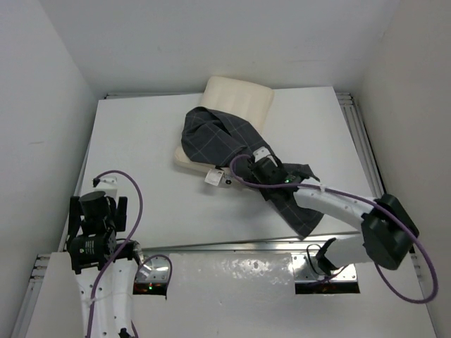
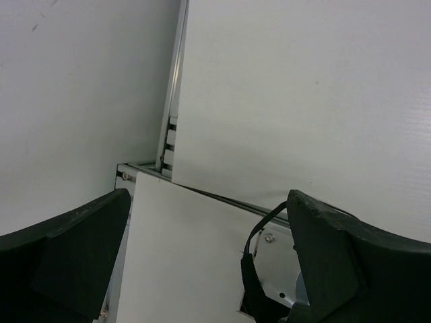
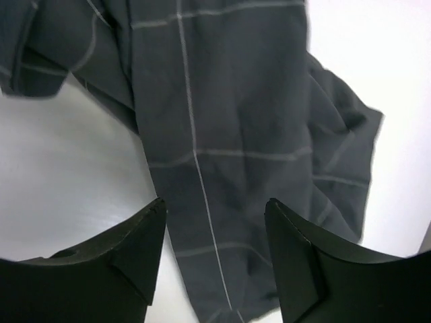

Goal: Put the pillow into the pillowcase

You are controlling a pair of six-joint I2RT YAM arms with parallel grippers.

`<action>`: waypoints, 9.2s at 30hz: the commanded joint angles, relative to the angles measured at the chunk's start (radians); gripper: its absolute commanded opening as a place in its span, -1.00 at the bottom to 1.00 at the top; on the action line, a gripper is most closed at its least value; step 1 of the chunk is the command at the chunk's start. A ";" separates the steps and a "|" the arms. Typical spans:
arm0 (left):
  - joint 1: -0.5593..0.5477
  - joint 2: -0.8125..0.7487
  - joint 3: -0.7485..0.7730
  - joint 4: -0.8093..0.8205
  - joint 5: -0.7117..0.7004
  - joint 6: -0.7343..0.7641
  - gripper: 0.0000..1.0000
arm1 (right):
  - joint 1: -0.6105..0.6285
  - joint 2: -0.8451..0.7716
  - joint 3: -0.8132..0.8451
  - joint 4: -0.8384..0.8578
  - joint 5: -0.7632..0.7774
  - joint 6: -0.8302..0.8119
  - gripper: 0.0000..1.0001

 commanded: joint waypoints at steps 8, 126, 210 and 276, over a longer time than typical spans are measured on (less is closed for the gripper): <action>0.009 -0.040 0.033 -0.002 -0.016 0.023 0.99 | -0.041 0.307 0.119 0.136 0.004 -0.024 0.17; -0.543 1.302 1.568 0.538 -0.096 0.226 -1.00 | 0.093 0.335 0.918 0.263 -0.466 -0.273 0.82; -0.127 1.089 0.395 0.301 0.121 -0.141 0.36 | 0.457 0.419 0.395 0.314 -0.445 -0.211 0.34; -0.126 0.876 0.524 0.456 0.966 -0.280 -0.18 | 0.196 0.564 0.965 0.437 -0.430 0.274 -1.00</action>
